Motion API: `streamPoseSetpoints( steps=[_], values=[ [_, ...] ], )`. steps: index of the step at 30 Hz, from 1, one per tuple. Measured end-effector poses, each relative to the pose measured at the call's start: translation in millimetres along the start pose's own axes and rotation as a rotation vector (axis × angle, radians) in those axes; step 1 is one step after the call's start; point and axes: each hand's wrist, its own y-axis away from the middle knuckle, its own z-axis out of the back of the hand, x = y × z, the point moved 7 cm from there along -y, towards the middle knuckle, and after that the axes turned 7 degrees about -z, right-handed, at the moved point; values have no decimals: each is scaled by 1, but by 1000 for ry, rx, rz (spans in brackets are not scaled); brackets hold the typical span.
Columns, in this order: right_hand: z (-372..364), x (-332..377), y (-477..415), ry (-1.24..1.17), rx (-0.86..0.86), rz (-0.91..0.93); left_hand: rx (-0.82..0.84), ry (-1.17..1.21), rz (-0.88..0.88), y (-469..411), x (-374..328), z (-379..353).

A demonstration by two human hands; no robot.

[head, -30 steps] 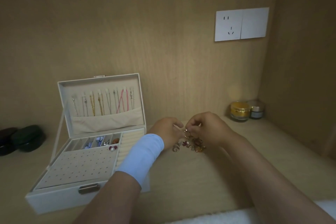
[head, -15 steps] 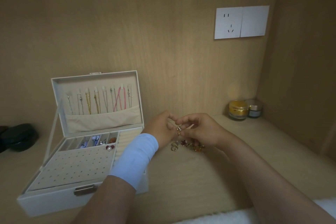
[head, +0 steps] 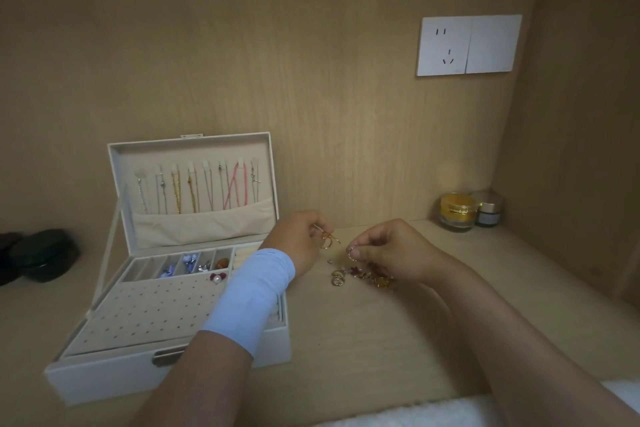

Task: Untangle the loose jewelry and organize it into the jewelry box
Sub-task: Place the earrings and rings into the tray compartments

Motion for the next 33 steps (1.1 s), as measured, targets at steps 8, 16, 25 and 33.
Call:
streamPoseSetpoints(
  steps=[8, 16, 25, 33],
  values=[
    [-20, 4, 1, 414, 105, 35, 3, 67, -50, 4, -4, 8],
    [-51, 14, 10, 522, 192, 99, -46, 127, -62, 34, 11, 44],
    [-61, 72, 14, 34, 54, 210, -119, 413, -51, 68, 33, 81],
    [-94, 105, -3, 85, 86, 301, -153, 474, 15, 79, 60, 94]
  ],
)
